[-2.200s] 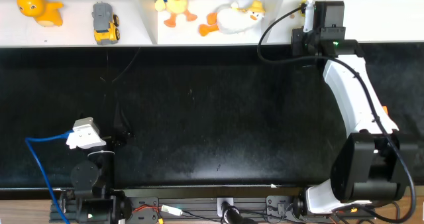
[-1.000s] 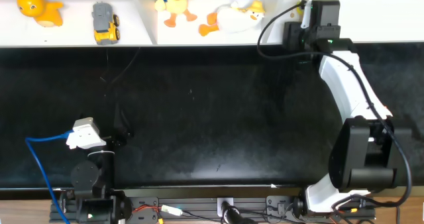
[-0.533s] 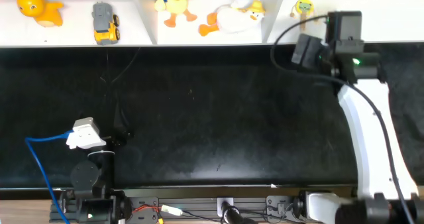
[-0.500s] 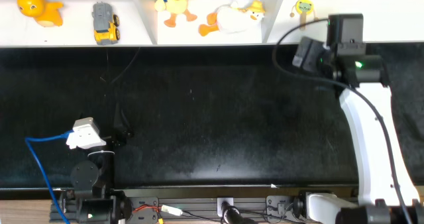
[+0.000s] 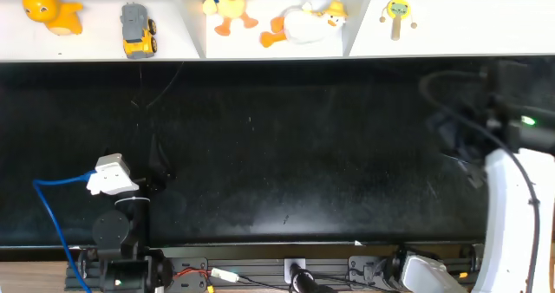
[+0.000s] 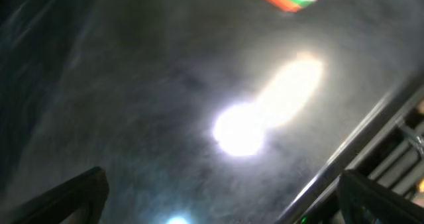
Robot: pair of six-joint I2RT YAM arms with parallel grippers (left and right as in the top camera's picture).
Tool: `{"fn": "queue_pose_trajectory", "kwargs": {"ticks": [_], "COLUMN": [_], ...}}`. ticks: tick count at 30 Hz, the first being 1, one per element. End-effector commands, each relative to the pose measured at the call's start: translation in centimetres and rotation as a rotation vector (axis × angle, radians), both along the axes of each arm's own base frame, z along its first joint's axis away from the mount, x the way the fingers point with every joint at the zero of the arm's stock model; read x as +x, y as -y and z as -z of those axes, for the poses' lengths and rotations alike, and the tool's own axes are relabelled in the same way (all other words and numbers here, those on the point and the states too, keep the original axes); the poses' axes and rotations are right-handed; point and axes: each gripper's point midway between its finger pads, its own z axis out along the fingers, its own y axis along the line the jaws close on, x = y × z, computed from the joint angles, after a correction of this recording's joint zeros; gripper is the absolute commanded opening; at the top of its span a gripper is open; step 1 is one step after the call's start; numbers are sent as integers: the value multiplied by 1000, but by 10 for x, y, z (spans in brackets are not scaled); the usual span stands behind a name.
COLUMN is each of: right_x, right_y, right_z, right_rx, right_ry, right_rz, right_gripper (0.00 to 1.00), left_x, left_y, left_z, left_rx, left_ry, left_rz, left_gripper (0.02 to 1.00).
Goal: Store Toys
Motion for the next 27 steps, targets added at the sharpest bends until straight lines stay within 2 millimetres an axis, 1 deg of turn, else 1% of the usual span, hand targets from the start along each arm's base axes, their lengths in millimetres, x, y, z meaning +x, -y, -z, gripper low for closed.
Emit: {"fn": "queue_pose_trajectory", "kwargs": {"ticks": [1, 4, 6, 10, 13, 18, 23, 27], "right_x": [-22, -36, -41, -43, -39, -25, -17, -10], "right_y": [36, 65, 81, 108, 123, 138, 147, 155], "right_z": [-10, -11, -13, -13, -6, 21, 56, 79], "right_rx": [24, 3, -15, -62, -88, -65, -2, 24], "right_ry": [66, 78, 100, 143, 161, 137, 64, 30], "right_rz": [177, 257, 286, 307, 313, 295, 302, 303], "right_gripper": [998, 998, 998, 998, 996, 996, 998, 996], "left_x": [0, 0, 0, 0, 0, 0, 0, 0], "left_y": [-1, -1, -1, -1, -1, -1, -1, -1], "left_z": [-1, -1, -1, -1, -1, -1, -1, -1], "left_rx": [-19, -19, -19, -19, -19, -19, -19, -19], "left_ry": [13, 13, 13, 13, 13, 13, 12, 13], "left_rz": [-10, -10, -10, -10, -10, -10, -10, -10], "left_gripper": [998, 998, 998, 996, 998, 996, 998, 998]}}
